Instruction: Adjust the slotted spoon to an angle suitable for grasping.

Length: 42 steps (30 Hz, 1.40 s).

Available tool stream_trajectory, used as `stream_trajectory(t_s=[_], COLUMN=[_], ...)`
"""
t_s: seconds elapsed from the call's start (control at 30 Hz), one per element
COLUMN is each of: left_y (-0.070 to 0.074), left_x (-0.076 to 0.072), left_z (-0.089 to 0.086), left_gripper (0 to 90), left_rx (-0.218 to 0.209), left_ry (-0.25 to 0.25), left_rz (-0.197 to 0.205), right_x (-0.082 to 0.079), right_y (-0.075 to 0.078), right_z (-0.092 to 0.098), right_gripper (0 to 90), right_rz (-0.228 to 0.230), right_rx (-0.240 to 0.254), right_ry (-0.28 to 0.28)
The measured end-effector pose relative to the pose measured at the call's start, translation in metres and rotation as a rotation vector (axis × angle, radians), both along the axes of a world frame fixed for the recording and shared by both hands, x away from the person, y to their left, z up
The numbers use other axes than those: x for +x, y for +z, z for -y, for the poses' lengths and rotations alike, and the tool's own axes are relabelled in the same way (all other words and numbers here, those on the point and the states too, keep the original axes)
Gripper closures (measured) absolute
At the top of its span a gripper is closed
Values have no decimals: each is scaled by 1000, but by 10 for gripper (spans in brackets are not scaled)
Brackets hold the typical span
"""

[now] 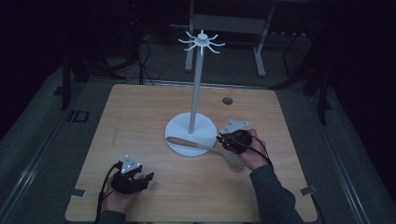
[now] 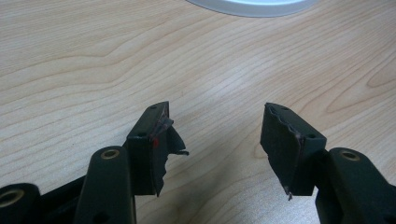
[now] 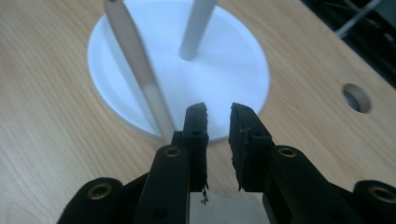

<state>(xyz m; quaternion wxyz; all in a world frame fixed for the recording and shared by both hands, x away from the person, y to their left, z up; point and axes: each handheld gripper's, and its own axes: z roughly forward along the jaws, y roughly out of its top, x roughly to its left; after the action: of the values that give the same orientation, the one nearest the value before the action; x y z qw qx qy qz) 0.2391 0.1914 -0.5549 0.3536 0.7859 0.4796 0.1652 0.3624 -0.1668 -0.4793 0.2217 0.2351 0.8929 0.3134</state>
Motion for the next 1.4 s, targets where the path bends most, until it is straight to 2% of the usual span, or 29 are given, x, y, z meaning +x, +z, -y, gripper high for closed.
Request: stream_trajectory(t_s=[0.23, 0.57, 1.03, 1.17, 1.4], left_y=[0, 0, 0, 0, 0], left_x=[0, 0, 0, 0, 0], left_z=[0, -1, -2, -3, -4], left_gripper=[431, 431, 431, 431, 430], left_rx=[0, -1, -2, -5, -5], left_ry=[1, 0, 2, 5, 5], left_rz=[-1, -2, -4, -2, -2], right_x=[11, 23, 32, 37, 42], right_y=[-5, -21, -44, -49, -54], right_z=[-19, -40, -67, -71, -78], right_gripper=[759, 737, 666, 661, 662], right_rz=[-39, -102, -171, -195, -221], right_rx=[-43, -104, -138, -120, -127], right_ry=[48, 108, 157, 170, 182])
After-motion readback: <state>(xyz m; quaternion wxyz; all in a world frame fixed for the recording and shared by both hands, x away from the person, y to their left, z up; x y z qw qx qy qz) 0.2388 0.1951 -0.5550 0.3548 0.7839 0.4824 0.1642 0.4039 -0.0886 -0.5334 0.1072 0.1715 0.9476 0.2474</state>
